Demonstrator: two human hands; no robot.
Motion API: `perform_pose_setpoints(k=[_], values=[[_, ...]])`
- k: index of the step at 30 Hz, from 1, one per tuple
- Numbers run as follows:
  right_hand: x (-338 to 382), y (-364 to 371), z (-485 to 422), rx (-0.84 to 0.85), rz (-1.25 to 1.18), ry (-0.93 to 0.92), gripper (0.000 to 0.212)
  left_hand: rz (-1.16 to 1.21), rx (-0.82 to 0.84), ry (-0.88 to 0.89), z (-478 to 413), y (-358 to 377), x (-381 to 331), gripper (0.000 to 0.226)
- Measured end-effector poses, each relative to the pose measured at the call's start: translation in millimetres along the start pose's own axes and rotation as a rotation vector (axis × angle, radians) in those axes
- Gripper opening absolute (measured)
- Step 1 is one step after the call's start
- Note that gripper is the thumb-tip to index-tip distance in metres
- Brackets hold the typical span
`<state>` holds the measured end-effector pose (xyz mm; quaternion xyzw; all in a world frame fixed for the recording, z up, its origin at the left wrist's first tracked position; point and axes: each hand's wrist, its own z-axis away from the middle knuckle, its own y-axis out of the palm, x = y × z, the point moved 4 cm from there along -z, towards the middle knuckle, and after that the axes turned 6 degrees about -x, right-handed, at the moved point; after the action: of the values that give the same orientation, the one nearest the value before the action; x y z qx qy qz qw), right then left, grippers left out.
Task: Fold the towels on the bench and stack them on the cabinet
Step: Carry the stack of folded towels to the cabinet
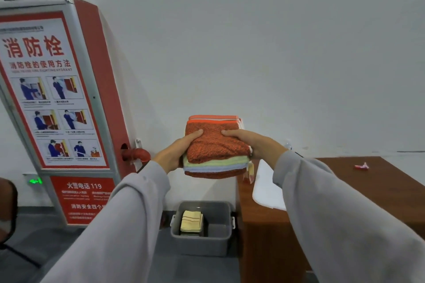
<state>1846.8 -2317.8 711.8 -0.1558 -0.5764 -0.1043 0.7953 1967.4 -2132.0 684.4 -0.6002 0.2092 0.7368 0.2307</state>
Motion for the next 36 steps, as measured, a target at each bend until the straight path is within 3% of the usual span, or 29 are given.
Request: perform_pose_setpoints(k=[7, 12, 21, 24, 33, 36], values=[[32, 1, -191, 0.09, 0.039, 0.048, 0.055, -0.001, -0.146, -0.077, -163, -50, 4, 0.09], [42, 30, -324, 0.142, 0.011, 0.08, 0.069, -0.013, -0.215, -0.114, -267, -107, 5, 0.077], [67, 114, -556, 0.106, -0.097, 0.13, 0.038, -0.039, -0.164, -0.167, -483, -241, 14, 0.09], [71, 142, -628, 0.08, -0.131, 0.159, 0.046, -0.05, -0.148, -0.22, -552, -289, 19, 0.093], [13, 177, -771, 0.026, -0.196, 0.235, 0.056, -0.053, -0.112, -0.328, -669, -348, 73, 0.066], [-18, 176, -797, 0.026, -0.198, 0.272, 0.054, -0.053, -0.094, -0.366, -694, -348, 104, 0.069]])
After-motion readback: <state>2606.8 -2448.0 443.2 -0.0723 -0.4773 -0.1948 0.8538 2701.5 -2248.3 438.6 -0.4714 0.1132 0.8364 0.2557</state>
